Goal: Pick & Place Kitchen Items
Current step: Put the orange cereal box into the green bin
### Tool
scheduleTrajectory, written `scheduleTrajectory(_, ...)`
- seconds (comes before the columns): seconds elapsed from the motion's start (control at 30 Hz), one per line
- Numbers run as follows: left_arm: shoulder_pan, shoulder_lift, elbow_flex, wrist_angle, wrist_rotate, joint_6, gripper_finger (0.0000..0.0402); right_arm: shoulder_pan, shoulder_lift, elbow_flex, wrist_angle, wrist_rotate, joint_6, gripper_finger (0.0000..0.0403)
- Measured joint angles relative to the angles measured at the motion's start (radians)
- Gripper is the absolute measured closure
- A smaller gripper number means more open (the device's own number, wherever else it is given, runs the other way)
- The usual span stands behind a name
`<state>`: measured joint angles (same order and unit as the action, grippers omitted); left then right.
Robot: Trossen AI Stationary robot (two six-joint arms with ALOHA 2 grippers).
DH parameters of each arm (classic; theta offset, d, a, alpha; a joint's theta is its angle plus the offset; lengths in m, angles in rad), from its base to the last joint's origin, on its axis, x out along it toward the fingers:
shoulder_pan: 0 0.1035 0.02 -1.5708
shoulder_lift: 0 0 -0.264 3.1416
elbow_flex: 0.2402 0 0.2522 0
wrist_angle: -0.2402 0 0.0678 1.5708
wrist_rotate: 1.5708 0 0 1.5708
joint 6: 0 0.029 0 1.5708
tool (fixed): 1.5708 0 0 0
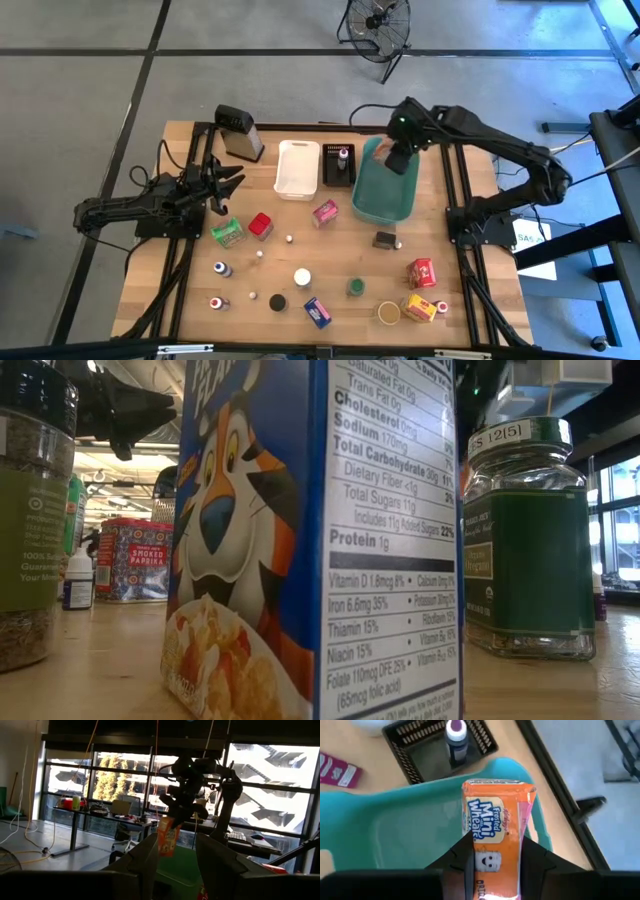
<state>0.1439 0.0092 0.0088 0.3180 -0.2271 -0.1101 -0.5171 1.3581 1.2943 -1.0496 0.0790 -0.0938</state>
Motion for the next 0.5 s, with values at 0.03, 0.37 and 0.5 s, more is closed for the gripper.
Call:
scheduleTrajectory(0.03, 0.0, 0.0, 0.0, 0.0, 0.0, 0.0, 0.0274, -0.015, 0.006, -0.013, 0.017, -0.016, -0.033, 0.03)
scheduleTrajectory(0.37, 0.0, 0.0, 0.0, 0.0, -0.007, 0.0, 0.0274, -0.078, 0.15, -0.037, 0.012, -0.072, -0.264, 0.03)
scheduleTrajectory(0.5, 0.0, 0.0, 0.0, 0.0, -0.007, 0.0, 0.0274, -0.078, 0.198, -0.037, 0.047, -0.083, -0.287, 0.03)
